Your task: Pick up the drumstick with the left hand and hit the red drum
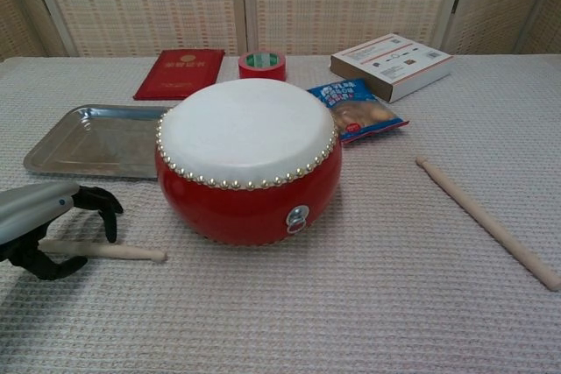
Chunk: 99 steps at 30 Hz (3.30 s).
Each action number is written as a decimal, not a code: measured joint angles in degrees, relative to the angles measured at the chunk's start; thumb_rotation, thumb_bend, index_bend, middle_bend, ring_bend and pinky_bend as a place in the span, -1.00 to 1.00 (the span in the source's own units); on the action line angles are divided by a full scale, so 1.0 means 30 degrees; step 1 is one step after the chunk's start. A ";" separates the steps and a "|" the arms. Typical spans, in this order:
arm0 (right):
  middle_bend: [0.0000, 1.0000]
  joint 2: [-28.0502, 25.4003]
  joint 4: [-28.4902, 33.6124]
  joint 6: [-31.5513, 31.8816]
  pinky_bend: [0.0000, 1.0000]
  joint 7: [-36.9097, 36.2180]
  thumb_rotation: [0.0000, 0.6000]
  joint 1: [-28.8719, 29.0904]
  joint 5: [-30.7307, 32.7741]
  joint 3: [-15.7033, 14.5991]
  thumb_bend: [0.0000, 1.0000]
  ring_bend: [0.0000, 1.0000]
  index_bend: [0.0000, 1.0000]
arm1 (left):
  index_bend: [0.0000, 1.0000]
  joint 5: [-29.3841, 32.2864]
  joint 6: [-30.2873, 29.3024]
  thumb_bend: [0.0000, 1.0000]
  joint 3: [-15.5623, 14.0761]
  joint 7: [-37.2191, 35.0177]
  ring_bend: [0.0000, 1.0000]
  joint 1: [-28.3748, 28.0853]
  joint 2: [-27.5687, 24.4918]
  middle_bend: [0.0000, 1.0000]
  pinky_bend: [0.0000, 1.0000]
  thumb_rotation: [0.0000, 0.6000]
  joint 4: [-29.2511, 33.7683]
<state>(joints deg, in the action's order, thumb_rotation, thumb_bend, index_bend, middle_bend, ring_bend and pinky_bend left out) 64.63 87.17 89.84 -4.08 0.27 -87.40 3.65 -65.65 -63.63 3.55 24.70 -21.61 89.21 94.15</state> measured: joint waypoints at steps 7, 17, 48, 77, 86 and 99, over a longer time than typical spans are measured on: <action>-0.74 -0.0014 -0.0122 -0.0037 -0.82 -0.0146 1.00 -0.0026 0.0077 0.0006 -0.82 -1.00 -0.95 | -0.05 0.0815 -0.0071 -0.29 0.0156 0.0440 -0.76 -0.0199 0.0526 -0.63 -0.86 1.00 -0.0432; -0.74 0.0013 -0.0272 -0.0139 -0.82 -0.0378 1.00 -0.0055 0.0157 -0.0017 -0.82 -1.00 -0.94 | 0.05 0.0908 -0.0125 -0.28 0.0049 0.0284 -0.76 -0.0366 0.0861 -0.60 -0.86 1.00 -0.0660; -0.74 -0.0220 0.0468 -0.0231 -0.82 0.0362 1.00 0.0051 0.0015 -0.0020 -0.82 -1.00 -0.92 | 0.15 -0.1398 0.1186 -0.28 0.1249 -1.6787 -0.66 0.1095 -0.3398 -0.41 -0.81 1.00 0.3126; -0.74 -0.0310 0.1204 0.0028 -0.82 0.1290 1.00 -0.0109 -0.0050 -0.0080 -0.83 -1.00 -0.92 | 0.16 -1.2383 0.0761 -0.28 -0.2992 -5.4929 -0.57 -0.1975 -0.5173 -0.31 -0.61 1.00 -0.6957; -0.74 -0.0251 0.1269 0.0056 -0.82 0.1382 1.00 -0.0165 -0.0010 -0.0094 -0.82 -1.00 -0.92 | -0.02 -1.1250 0.0310 -0.28 -0.3955 -5.5856 -0.51 -0.2536 -0.4272 -0.28 -0.50 1.00 -0.8283; -0.74 -0.0275 0.1355 0.0113 -0.82 0.1479 1.00 -0.0213 -0.0047 -0.0105 -0.82 -1.00 -0.92 | -0.12 -0.9621 0.0435 -0.28 -0.3865 -5.2516 -0.28 -0.2479 -0.4072 -0.17 -0.31 1.00 -0.7676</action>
<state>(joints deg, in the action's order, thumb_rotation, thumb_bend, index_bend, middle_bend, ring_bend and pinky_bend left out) 63.81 91.24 90.18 0.35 -0.37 -87.54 3.33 -94.52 -62.33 -8.05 -132.85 -29.05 77.00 71.12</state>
